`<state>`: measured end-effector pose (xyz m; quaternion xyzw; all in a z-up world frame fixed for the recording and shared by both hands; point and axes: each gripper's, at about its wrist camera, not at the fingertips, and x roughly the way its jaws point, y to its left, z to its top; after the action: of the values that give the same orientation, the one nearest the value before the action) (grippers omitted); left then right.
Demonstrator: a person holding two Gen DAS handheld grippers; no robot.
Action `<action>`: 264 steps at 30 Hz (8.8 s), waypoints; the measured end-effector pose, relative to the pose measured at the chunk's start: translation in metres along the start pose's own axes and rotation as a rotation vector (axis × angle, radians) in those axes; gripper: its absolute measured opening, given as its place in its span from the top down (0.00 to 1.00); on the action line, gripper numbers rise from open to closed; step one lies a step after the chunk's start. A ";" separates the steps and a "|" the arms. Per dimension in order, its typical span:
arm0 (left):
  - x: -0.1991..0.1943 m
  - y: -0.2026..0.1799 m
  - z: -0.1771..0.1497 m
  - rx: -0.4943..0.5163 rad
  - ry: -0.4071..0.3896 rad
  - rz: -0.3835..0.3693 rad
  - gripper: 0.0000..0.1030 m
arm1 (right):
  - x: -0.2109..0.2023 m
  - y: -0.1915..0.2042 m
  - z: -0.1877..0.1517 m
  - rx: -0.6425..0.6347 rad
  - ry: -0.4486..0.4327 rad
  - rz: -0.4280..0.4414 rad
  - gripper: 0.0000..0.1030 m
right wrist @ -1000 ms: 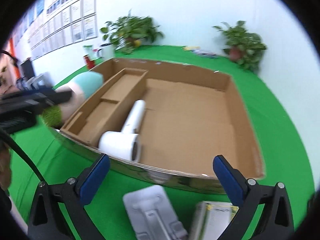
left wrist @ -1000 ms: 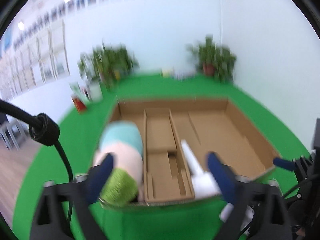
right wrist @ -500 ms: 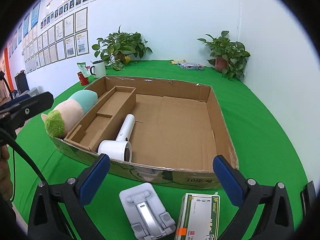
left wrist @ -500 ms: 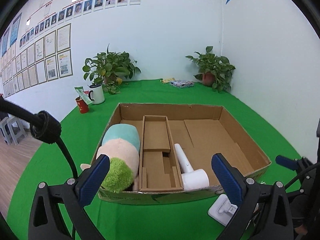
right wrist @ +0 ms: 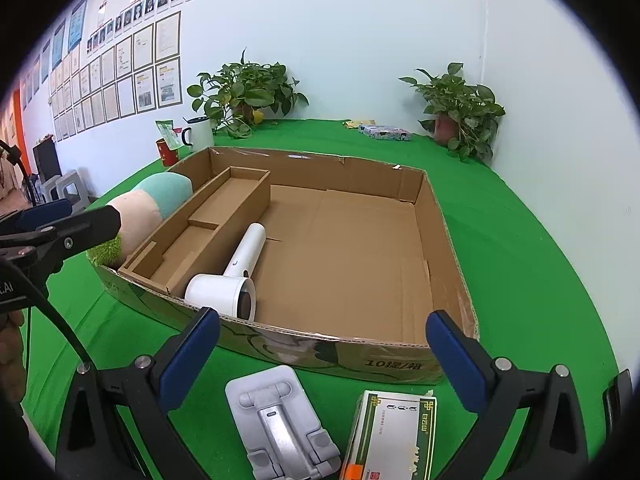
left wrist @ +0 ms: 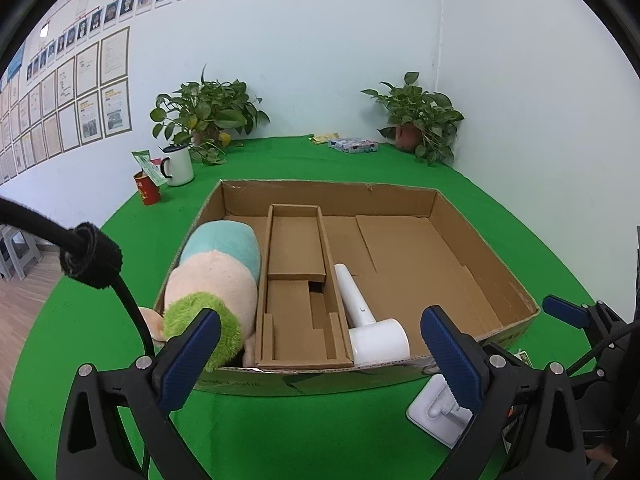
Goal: Organize objects
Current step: 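Withdraw the right gripper and move toward the white phone stand, then grasp the white phone stand with the right gripper, then lift the phone stand with the right gripper and carry it over the box, then lower the phone stand beside the hair dryer and open the right gripper, then withdraw the right gripper from the box, then move the right gripper to the white-and-green medicine box and grasp it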
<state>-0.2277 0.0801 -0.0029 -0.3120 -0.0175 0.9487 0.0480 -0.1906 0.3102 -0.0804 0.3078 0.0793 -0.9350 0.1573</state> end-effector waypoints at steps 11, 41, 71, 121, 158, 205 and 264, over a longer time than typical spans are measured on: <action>0.032 0.004 -0.030 -0.046 0.200 -0.298 0.14 | -0.024 0.021 -0.042 -0.130 0.021 0.425 0.01; 0.108 -0.014 -0.099 -0.242 0.482 -0.586 0.40 | 0.029 0.012 -0.077 -0.158 0.265 0.310 0.01; 0.098 0.013 -0.117 -0.346 0.506 -0.658 0.40 | 0.027 0.046 -0.089 -0.148 0.271 0.220 0.34; -0.006 -0.050 0.023 -0.046 0.254 -0.732 0.75 | -0.061 0.020 -0.011 0.114 -0.034 0.241 0.37; 0.119 -0.041 0.113 -0.089 0.415 -0.643 0.75 | 0.047 -0.018 0.058 0.209 0.078 0.312 0.37; 0.117 0.028 0.051 -0.180 0.500 -0.310 0.72 | 0.139 -0.025 0.010 0.242 0.523 0.338 0.56; -0.071 -0.036 -0.060 0.000 -0.026 0.021 0.07 | -0.060 0.009 -0.051 0.051 -0.043 -0.113 0.01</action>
<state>-0.1320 0.1092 -0.0070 -0.3000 -0.0149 0.9531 0.0377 -0.1138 0.3288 -0.0856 0.2865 0.0691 -0.9505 0.0982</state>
